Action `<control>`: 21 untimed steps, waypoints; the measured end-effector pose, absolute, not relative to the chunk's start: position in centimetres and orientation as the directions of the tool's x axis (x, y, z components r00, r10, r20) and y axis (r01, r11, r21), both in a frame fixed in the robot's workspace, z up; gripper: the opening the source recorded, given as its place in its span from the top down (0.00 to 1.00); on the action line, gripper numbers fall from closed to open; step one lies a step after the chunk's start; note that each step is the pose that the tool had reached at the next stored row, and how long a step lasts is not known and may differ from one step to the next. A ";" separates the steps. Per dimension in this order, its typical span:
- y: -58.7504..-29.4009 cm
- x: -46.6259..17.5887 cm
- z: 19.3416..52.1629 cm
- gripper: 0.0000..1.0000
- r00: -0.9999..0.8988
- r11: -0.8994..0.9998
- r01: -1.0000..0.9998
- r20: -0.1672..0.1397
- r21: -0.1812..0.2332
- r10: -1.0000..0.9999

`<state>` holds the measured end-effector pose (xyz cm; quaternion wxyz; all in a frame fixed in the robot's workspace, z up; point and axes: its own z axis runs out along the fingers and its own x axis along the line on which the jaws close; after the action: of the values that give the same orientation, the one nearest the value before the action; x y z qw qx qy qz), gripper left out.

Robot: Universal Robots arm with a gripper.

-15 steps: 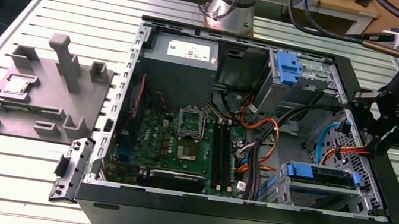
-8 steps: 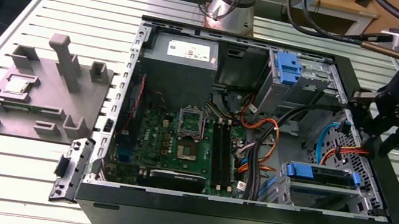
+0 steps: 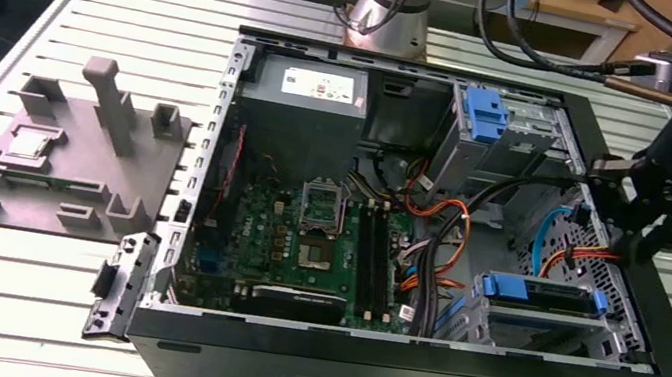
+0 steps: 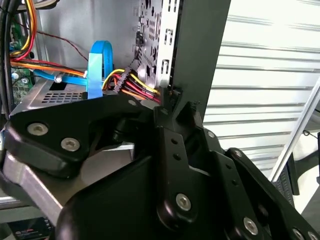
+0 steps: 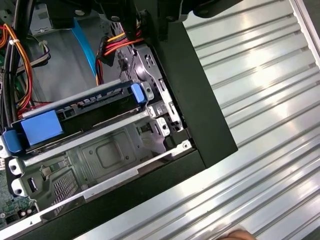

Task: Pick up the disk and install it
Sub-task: 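Insert the first disk wire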

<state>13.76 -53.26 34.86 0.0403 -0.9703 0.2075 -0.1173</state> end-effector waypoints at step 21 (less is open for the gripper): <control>-53.3 13.9 35.2 0.83 0.886 -0.911 -0.393 0.211 -0.127 -0.412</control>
<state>13.87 -53.25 35.25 0.0403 -0.9703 0.2075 -0.1173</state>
